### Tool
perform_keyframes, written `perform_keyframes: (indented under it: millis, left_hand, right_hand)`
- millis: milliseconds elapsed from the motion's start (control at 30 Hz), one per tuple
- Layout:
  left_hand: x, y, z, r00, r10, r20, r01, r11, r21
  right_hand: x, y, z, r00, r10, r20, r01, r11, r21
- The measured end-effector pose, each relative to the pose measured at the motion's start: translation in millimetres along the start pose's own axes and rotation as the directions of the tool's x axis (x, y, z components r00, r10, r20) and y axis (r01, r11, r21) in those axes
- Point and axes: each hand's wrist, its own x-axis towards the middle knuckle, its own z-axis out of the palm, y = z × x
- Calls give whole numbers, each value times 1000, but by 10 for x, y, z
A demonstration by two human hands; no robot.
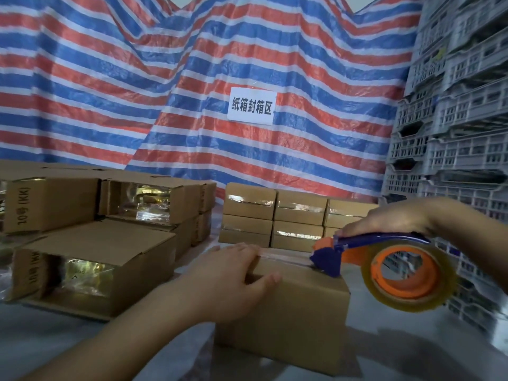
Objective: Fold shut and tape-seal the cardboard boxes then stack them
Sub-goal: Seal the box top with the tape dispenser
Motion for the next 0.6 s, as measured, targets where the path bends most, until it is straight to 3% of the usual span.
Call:
perform_keyframes:
  millis: [67, 133, 267, 467, 600]
  left_hand:
    - [84, 89, -68, 1000, -25, -7, 25, 999, 24]
    - [199, 286, -87, 998, 39, -40, -33, 991, 130]
    - [331, 649, 79, 985, 155, 78, -162, 982, 99]
    - [321, 623, 218, 986, 166, 30, -168, 970, 178]
    - [311, 640, 209, 986, 159, 43, -164, 970, 179]
  right_hand:
    - [-2, -20, 43, 998, 53, 47, -51, 998, -32]
    - [-11, -3, 61, 999, 38, 28, -38, 999, -5]
    - [-61, -4, 96, 1000, 30, 7, -30, 999, 12]
    - [-52, 102, 93, 996, -44, 73, 43, 999, 16]
    - [-165, 51, -44, 995, -46, 90, 52, 996, -75]
